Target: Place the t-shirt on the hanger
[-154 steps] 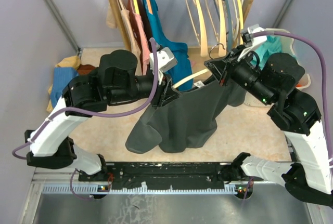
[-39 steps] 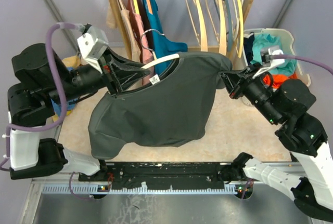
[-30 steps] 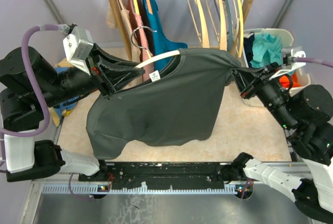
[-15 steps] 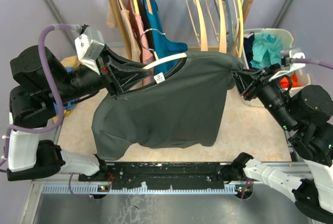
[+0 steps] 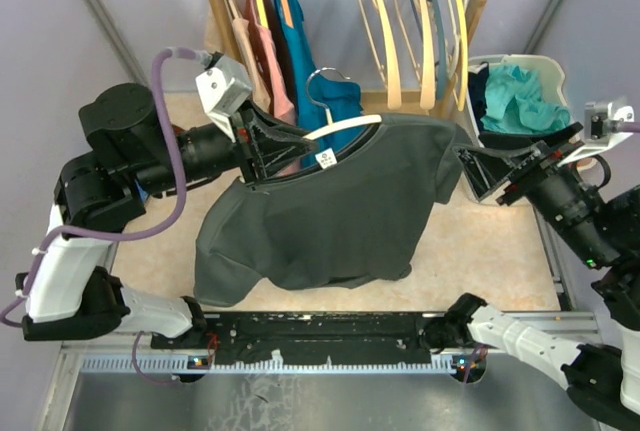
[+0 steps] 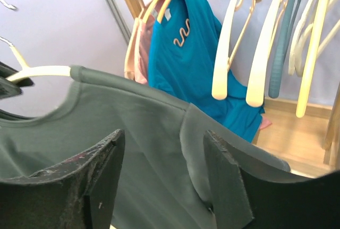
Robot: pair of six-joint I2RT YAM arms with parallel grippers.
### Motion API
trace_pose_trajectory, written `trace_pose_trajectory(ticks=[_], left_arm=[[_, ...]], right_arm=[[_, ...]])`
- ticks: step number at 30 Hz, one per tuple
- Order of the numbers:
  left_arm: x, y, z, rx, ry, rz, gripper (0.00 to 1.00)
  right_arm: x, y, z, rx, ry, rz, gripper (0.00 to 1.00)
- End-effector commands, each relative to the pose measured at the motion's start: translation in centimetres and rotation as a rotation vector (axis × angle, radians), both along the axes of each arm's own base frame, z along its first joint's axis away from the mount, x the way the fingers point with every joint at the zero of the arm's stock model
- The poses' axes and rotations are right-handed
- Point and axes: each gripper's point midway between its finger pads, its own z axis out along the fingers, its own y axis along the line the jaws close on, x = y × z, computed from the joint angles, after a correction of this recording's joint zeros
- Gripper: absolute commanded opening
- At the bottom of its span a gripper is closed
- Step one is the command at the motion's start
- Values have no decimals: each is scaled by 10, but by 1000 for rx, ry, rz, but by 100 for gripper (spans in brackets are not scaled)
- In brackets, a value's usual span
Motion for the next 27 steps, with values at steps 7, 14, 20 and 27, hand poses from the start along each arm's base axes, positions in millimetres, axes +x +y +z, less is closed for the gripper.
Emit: trace_pose_trajectory(ticks=[7, 14, 20, 27], left_arm=[[9, -10, 6, -41, 3, 22, 0], [21, -24, -5, -10, 1, 44, 0], [33, -31, -12, 10, -8, 81, 0], [36, -39, -16, 21, -12, 69, 0]], right_arm=[[3, 41, 1, -4, 35, 158, 58], [23, 64, -2, 49, 119, 170, 58], [38, 77, -15, 67, 187, 158, 58], [52, 78, -25, 77, 239, 100, 58]])
